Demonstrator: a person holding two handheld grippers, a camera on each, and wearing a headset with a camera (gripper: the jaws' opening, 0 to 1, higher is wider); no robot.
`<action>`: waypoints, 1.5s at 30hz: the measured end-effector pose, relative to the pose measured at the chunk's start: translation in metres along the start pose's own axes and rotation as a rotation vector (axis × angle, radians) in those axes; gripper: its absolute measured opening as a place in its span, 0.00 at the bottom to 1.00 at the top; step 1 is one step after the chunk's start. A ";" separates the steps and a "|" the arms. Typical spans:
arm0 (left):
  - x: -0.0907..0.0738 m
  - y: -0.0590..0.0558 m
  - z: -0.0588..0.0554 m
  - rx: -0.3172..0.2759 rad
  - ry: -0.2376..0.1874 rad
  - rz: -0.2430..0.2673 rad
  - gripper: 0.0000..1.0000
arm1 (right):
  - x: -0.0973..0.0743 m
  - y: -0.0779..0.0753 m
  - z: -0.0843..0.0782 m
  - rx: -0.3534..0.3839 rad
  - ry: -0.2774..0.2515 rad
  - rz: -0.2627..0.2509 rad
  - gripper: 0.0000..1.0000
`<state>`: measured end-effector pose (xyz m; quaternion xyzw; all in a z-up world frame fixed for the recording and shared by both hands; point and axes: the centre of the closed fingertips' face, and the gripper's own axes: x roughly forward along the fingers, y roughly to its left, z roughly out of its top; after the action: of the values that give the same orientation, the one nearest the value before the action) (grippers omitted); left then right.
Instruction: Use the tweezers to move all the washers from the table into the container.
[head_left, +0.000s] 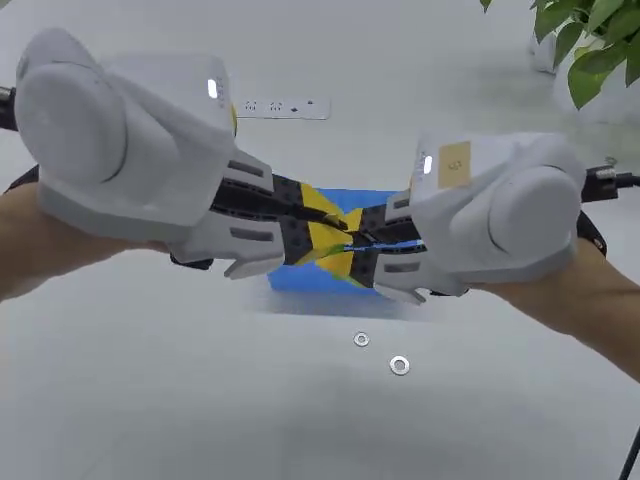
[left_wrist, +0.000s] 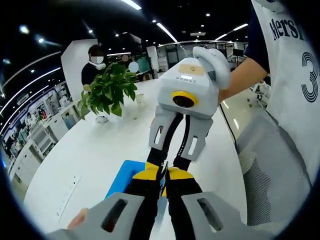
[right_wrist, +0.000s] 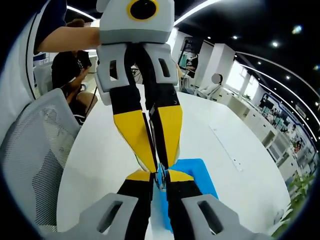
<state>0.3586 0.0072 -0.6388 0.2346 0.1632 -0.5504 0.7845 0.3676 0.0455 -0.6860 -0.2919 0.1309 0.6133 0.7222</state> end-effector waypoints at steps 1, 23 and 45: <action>0.001 0.002 0.001 0.003 -0.001 0.001 0.08 | 0.000 -0.003 0.000 -0.003 0.001 -0.003 0.11; 0.045 0.050 -0.027 -0.022 0.010 -0.013 0.08 | 0.026 -0.049 -0.045 0.054 0.026 -0.010 0.11; 0.082 0.067 -0.071 -0.105 0.049 -0.043 0.08 | 0.064 -0.061 -0.090 0.159 0.039 0.036 0.11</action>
<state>0.4498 0.0011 -0.7280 0.2029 0.2159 -0.5520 0.7794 0.4547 0.0398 -0.7763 -0.2432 0.1983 0.6082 0.7291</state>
